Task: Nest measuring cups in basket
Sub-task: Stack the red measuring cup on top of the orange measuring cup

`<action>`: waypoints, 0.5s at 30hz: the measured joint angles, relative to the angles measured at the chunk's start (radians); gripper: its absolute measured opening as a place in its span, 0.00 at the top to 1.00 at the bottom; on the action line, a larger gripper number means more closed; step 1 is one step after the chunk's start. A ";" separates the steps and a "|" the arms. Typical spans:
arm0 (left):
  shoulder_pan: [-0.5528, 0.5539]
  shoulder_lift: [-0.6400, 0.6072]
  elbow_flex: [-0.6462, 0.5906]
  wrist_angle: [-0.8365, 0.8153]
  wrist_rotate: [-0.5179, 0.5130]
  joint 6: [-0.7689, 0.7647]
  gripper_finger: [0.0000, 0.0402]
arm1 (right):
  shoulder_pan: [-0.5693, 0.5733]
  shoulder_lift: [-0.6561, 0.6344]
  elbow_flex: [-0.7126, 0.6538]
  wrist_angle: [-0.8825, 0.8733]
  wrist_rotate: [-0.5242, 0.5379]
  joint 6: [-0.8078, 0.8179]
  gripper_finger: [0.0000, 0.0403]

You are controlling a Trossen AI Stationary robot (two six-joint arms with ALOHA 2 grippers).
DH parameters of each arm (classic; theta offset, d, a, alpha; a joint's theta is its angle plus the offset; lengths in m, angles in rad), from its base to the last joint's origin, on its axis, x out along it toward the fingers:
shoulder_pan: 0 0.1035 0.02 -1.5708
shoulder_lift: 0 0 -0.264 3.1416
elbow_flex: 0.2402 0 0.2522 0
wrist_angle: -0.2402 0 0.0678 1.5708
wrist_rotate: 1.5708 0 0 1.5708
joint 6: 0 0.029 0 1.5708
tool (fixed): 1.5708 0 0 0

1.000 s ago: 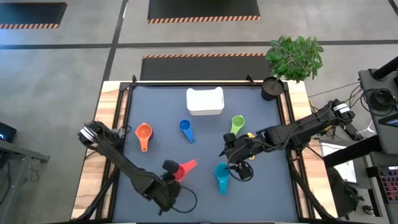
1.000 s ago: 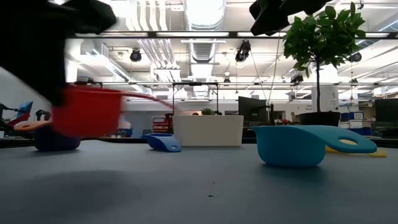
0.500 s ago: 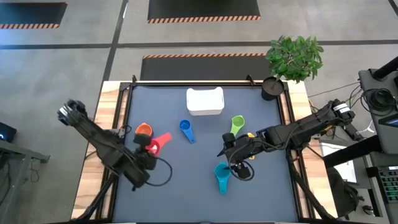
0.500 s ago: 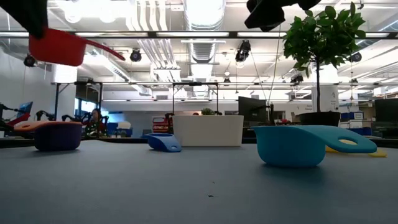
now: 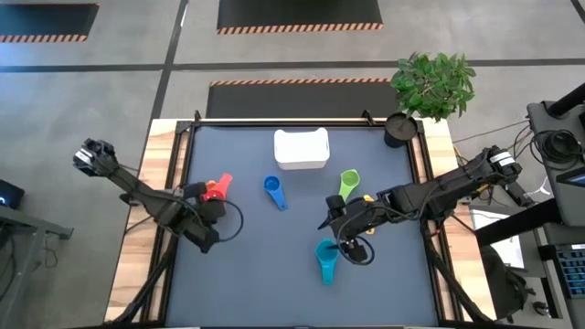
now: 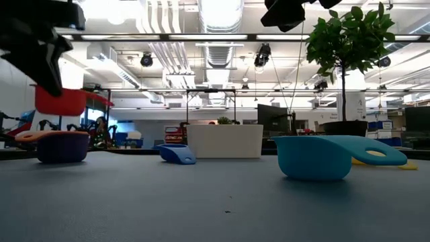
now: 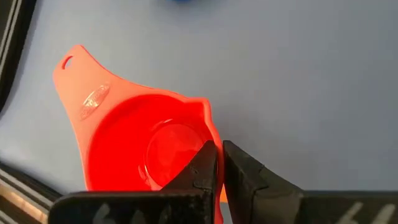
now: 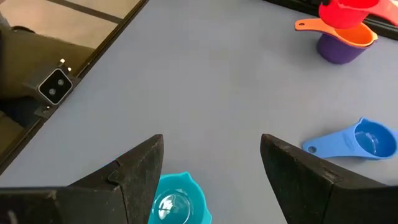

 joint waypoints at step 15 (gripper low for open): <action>0.051 -0.011 -0.094 -0.015 -0.103 0.058 1.00 | 0.000 0.000 0.000 -0.001 0.020 -0.009 0.36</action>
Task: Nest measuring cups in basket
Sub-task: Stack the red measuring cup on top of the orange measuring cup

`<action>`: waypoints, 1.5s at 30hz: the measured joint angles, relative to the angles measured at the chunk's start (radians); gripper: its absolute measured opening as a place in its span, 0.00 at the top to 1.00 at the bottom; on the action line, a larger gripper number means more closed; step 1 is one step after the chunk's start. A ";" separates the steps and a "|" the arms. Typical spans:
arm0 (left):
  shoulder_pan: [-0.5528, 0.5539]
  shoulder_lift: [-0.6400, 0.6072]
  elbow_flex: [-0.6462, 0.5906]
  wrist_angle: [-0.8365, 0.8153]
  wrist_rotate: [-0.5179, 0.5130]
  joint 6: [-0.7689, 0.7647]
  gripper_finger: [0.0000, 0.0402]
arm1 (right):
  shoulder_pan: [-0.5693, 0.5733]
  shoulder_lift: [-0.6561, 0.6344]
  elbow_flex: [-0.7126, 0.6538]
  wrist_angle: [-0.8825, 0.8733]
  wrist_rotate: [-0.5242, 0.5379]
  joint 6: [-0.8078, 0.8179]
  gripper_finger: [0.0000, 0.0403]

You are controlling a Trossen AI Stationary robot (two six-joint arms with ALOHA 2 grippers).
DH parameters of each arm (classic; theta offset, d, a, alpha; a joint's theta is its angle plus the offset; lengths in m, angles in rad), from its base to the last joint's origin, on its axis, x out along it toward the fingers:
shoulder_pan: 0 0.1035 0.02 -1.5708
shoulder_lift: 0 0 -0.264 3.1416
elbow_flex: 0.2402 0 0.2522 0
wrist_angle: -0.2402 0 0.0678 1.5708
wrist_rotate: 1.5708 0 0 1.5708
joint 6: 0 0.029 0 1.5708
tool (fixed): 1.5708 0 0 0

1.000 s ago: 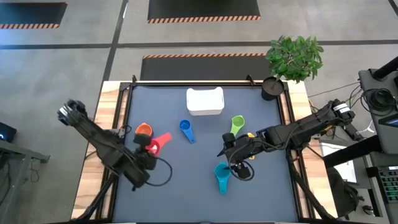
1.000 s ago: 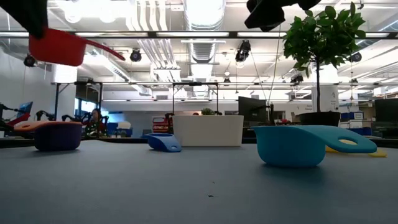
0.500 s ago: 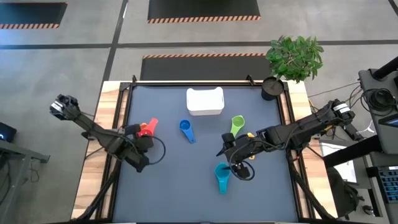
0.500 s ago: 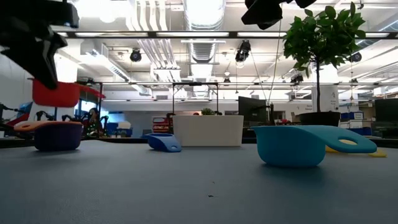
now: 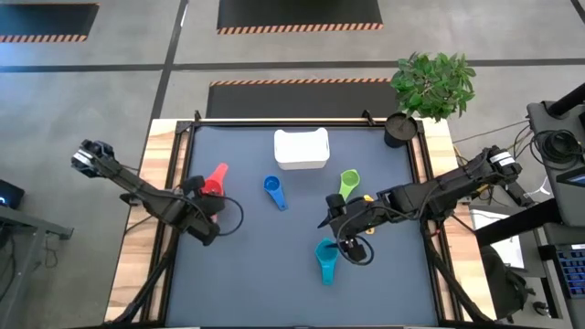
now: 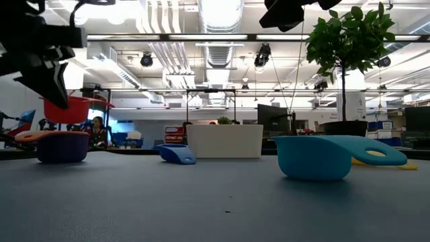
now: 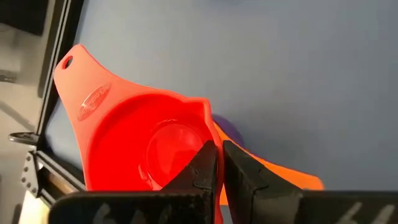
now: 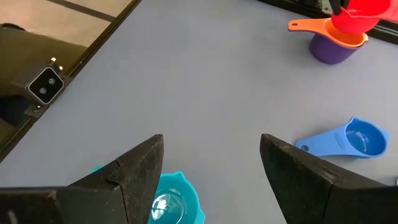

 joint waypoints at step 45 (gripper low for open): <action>0.020 0.002 0.119 -0.025 0.005 -0.007 0.68 | 0.000 0.000 -0.001 -0.004 0.000 0.000 0.36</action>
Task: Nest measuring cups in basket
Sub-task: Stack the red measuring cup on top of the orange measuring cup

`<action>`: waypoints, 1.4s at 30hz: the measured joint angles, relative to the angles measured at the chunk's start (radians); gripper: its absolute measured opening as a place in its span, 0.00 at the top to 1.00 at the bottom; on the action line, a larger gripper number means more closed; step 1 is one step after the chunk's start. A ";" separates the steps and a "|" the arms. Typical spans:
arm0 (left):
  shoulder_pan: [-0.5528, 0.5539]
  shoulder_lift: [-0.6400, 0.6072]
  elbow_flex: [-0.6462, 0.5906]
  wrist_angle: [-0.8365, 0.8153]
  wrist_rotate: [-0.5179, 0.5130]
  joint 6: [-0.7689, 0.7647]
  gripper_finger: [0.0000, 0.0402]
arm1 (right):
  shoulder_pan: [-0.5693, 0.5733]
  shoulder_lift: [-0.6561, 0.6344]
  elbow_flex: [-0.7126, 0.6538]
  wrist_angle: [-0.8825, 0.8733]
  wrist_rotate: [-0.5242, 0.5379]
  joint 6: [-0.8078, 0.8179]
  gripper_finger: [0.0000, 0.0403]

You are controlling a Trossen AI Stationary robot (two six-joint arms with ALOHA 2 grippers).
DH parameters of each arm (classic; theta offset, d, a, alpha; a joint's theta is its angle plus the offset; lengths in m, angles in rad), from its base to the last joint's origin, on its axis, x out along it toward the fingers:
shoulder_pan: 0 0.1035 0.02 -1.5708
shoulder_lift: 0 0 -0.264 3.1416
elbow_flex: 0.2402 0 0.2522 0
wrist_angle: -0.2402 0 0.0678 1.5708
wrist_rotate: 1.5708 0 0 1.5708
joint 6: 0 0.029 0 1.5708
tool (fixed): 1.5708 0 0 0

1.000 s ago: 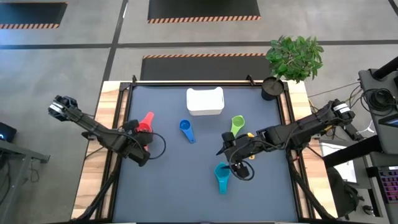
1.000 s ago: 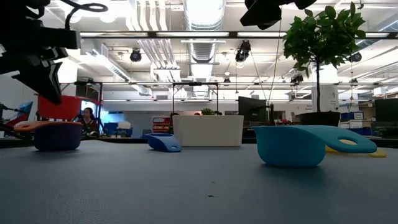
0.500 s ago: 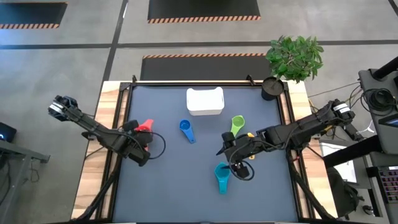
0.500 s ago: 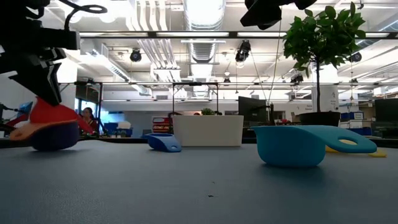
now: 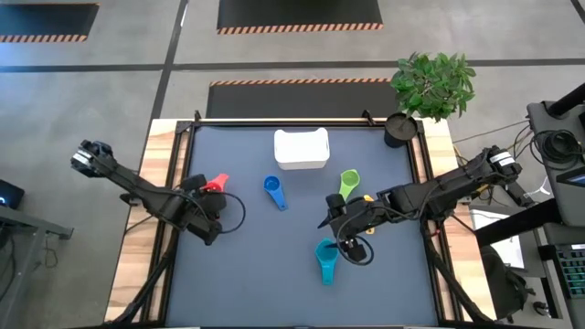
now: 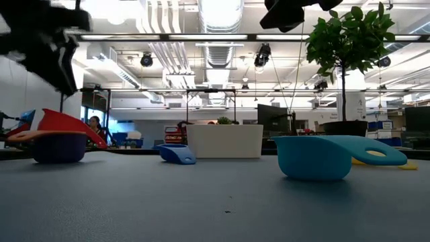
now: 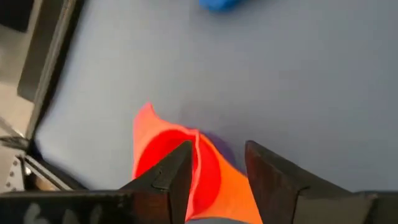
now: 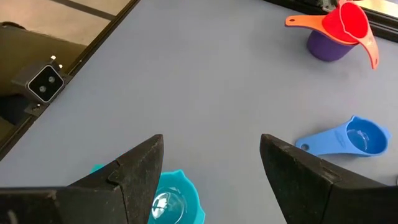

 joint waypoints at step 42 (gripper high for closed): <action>-0.001 -0.004 -0.168 -0.058 0.039 -0.588 1.00 | 0.001 0.000 -0.029 0.027 0.000 0.009 0.36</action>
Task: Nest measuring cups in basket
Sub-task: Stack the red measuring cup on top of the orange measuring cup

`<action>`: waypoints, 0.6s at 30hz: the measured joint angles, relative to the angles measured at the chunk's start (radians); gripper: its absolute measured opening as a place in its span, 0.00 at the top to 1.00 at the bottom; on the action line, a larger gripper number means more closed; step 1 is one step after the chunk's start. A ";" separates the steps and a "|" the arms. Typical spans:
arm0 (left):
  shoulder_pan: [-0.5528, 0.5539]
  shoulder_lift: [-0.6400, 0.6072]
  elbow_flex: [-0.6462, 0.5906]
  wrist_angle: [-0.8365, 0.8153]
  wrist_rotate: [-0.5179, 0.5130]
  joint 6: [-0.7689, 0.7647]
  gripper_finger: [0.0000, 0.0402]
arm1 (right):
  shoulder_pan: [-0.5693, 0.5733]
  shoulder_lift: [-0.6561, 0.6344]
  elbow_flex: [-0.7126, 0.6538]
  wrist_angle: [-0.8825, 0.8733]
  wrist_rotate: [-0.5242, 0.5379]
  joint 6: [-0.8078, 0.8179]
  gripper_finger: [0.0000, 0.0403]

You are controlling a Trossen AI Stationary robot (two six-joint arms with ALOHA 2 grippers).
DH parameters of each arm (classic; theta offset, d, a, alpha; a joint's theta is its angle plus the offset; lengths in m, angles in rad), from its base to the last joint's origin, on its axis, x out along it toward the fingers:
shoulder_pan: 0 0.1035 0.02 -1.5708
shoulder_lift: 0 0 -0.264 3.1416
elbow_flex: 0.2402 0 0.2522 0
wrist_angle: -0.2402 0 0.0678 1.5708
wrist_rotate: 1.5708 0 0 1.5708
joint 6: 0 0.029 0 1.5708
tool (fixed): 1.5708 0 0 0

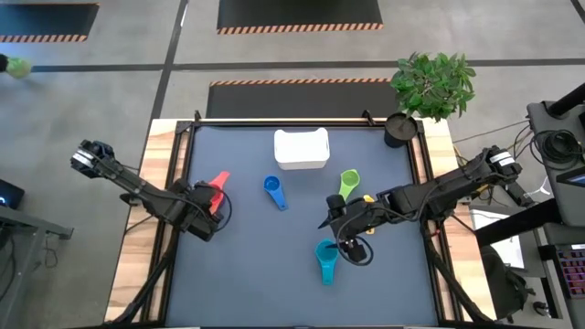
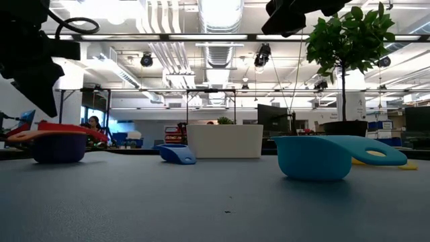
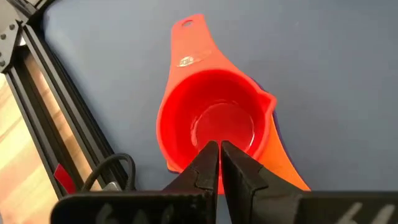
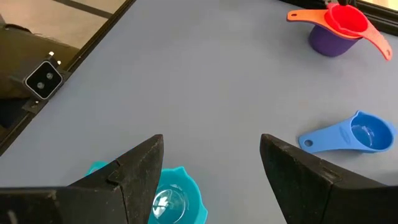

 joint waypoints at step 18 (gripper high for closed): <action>0.133 0.000 0.238 0.044 -0.208 0.355 1.00 | -0.001 0.000 0.000 0.003 -0.001 -0.049 0.36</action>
